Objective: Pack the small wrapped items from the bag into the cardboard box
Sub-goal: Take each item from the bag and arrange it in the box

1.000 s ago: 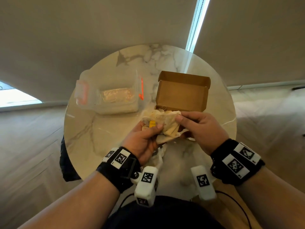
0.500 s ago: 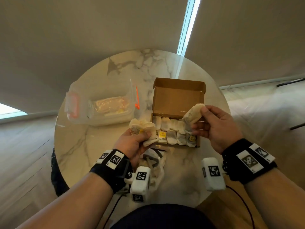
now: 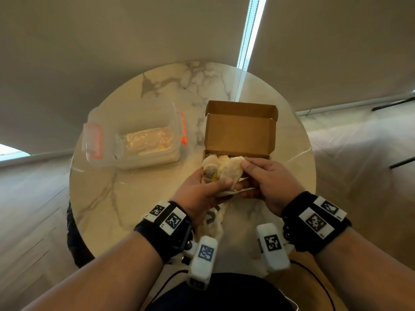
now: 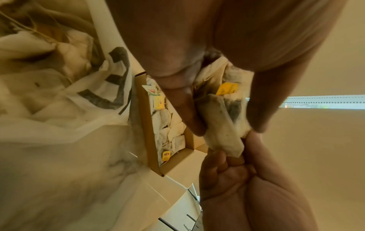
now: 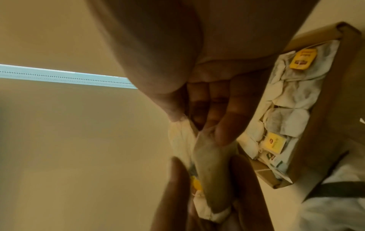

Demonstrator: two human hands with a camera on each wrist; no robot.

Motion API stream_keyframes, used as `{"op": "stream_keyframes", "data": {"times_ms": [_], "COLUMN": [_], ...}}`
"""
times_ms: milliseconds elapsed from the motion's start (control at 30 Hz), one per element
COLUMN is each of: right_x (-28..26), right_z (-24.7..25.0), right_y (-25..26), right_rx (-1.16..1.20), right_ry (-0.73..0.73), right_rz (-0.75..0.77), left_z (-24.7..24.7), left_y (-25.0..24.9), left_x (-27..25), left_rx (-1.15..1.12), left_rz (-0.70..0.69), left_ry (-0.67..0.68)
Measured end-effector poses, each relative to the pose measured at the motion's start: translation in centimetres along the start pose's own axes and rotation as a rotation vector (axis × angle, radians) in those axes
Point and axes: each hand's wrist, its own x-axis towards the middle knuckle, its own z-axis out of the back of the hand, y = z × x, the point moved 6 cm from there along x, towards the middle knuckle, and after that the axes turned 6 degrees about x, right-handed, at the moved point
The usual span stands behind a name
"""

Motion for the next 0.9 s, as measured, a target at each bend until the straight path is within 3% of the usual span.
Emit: {"op": "stream_keyframes", "data": {"times_ms": [333,467,567,667,767,900], "right_x": [-0.7,0.2,1.1,2.1,3.6,6.0], "right_z": [2.9,6.2,9.0,10.7,10.8,10.1], "right_y": [-2.4,-2.1,-1.4,-0.2,0.5,0.4], "right_rx": [0.123,0.195,0.001,-0.436,-0.875,-1.056], "right_ry": [-0.125,-0.269,-0.335,-0.349,-0.281,-0.147], "right_rz": [0.011,0.089,0.168,0.255,0.341,0.494], "left_z": [1.6,4.3,6.2,6.7,6.5,6.4], "left_y": [2.5,2.7,2.1,1.9,3.0,4.7], "left_x": [-0.2,0.8,2.0,3.3,3.6,3.4], "left_rx": [0.046,0.03,0.054,0.143,0.202,0.151], "left_rz": [0.022,0.031,0.014,0.014,0.088,0.145], "left_ry": [-0.121,-0.306,-0.381,-0.395,-0.398,-0.419]}}
